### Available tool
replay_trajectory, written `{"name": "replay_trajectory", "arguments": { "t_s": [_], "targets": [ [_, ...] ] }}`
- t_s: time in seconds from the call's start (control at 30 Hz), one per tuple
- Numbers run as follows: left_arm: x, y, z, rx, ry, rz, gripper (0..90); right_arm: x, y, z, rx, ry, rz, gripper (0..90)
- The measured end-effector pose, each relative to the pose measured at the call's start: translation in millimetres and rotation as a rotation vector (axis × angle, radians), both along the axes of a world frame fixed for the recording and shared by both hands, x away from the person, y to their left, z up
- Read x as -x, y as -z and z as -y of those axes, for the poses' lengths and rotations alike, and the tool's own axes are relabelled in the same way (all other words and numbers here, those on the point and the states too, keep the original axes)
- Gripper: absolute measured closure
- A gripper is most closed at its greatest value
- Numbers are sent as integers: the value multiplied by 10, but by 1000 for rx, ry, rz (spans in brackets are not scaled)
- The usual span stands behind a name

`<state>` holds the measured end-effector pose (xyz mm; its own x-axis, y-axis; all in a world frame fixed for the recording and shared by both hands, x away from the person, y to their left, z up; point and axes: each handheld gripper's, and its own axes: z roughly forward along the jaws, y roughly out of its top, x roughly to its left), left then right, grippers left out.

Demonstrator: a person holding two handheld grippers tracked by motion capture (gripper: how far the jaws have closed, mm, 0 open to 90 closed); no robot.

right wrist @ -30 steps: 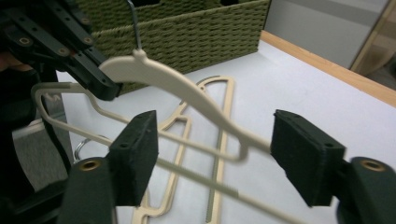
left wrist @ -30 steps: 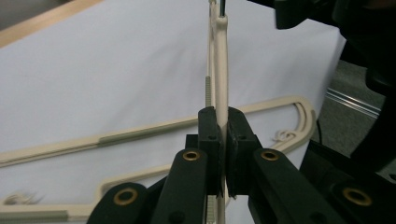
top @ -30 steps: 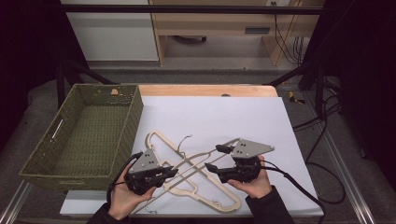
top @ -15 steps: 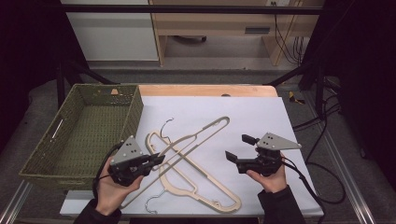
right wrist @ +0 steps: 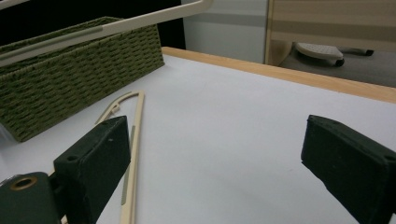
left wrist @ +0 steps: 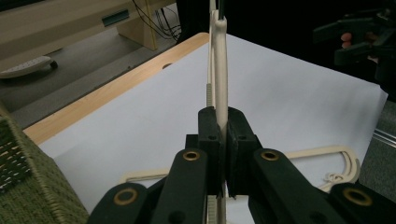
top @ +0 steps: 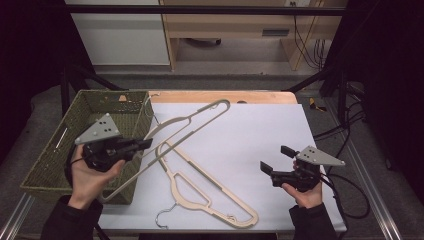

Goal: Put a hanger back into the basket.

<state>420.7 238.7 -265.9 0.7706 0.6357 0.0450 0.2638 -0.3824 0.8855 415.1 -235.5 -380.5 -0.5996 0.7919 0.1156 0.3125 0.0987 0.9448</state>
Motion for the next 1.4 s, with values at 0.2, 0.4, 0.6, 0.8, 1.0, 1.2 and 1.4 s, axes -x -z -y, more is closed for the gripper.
{"name": "replay_trajectory", "arguments": {
  "t_s": [0.2, 0.4, 0.6, 0.8, 1.0, 1.2, 1.4],
  "targets": [
    [-222, -54, -206, -14, -43, -24, 865, 11, 27, 58, 0, 16, -4, 83],
    [-401, -20, -402, -24, -71, -41, 865, 11, 42, 51, 19, 20, -9, 81],
    [-505, -13, -644, -31, -109, -25, 865, 10, 48, 44, 24, 20, -12, 81],
    [-573, 36, -968, -32, -154, -25, 865, 13, 47, 47, 25, 17, -10, 81],
    [-577, 115, -1270, -32, -202, -32, 865, 2, 59, 34, 30, 21, -8, 82],
    [-595, 180, -1560, -16, -226, -47, 865, -6, 74, 15, 35, 17, -18, 81],
    [-625, 235, -1765, -12, -269, -42, 865, -3, 73, 15, 33, 15, -15, 82]
  ]
}}
